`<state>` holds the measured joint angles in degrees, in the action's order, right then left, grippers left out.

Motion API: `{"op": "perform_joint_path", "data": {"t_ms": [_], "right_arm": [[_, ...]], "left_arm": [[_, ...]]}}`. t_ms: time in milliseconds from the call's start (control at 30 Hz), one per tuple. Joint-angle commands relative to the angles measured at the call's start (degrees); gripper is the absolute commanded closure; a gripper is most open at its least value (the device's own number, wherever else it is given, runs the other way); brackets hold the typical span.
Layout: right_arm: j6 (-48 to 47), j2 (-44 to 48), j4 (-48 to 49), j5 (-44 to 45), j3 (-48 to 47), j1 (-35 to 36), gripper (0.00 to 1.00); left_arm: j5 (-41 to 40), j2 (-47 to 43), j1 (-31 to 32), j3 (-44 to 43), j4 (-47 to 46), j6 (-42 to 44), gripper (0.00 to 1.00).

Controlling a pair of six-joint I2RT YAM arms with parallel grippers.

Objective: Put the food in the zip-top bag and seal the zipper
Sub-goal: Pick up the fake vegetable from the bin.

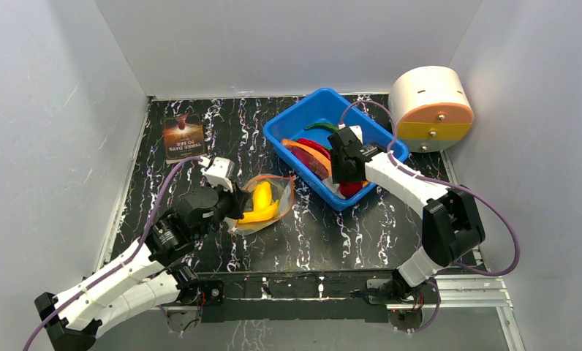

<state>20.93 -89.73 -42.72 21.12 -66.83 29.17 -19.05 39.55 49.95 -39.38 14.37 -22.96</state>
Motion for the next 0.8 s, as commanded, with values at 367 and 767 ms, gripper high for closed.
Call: {"op": "perform_joint_path", "data": {"t_ms": [367, 767], "right_arm": [[-3.12, 7.54, 0.72, -0.04, -3.27, -0.08, 0.56], [-5.71, 15.34, -0.95, -7.83, -9.11, 0.49, 0.61]], "left_arm": [[0.63, 1.02, -0.21, -1.91, -0.66, -0.11, 1.0], [0.72, 2.57, -0.27, -3.21, -2.41, -1.09, 1.0]]}}
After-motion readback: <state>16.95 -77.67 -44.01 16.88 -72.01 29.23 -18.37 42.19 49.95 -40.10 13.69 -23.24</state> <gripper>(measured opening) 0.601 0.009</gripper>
